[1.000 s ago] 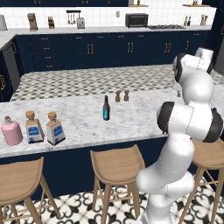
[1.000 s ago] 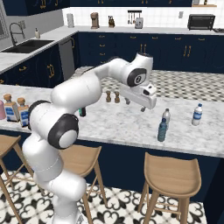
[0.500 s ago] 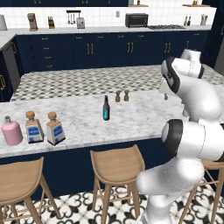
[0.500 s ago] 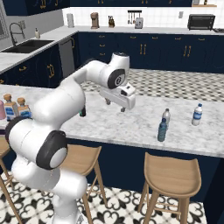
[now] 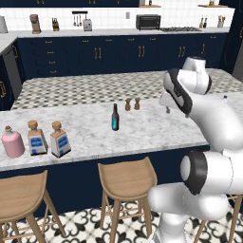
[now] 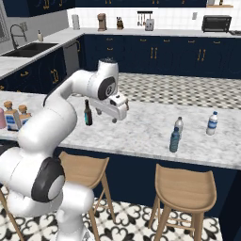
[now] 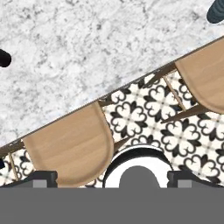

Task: Move the plastic bottles in the middle to the plastics group, and the glass bottles in the middle to the glass group.

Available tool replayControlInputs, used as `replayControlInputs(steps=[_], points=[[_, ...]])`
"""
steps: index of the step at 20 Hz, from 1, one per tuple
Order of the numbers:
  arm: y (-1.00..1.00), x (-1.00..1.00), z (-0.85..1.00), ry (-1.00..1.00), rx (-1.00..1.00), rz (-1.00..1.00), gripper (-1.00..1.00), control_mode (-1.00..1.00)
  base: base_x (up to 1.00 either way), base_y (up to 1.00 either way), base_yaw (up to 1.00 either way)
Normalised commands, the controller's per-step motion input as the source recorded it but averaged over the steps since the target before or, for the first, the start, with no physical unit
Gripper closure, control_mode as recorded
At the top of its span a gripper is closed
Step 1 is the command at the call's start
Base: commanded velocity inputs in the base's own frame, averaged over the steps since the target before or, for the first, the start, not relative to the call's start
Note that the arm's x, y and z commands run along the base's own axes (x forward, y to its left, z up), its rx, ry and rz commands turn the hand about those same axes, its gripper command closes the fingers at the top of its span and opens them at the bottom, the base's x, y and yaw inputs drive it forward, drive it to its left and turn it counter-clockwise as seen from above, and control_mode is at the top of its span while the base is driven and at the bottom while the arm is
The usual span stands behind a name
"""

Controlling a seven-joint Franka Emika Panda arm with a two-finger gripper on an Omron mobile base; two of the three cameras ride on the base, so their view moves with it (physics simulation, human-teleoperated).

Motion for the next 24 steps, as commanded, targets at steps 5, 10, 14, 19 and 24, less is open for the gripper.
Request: replayControlInputs(steps=[5, 10, 14, 19, 24], points=[[0.56, -0.15, 0.0, -0.01, 0.0, 0.0, -1.0, -1.0, 0.0, 0.0, 0.0], [0.66, -0.03, 0.0, 0.0, 0.0, 0.0, -1.0, -1.0, 0.0, 0.0, 0.0], [0.55, 0.14, 0.01, 0.0, 0.0, 0.06, -1.0, -1.0, 0.0, 0.0, 0.0], [0.5, 0.45, 0.0, 0.0, 0.0, 0.19, -1.0, -1.0, 0.0, 0.0, 0.0], [0.29, 0.55, 0.01, 0.0, 0.0, 0.15, -1.0, -1.0, 0.0, 0.0, 0.0]])
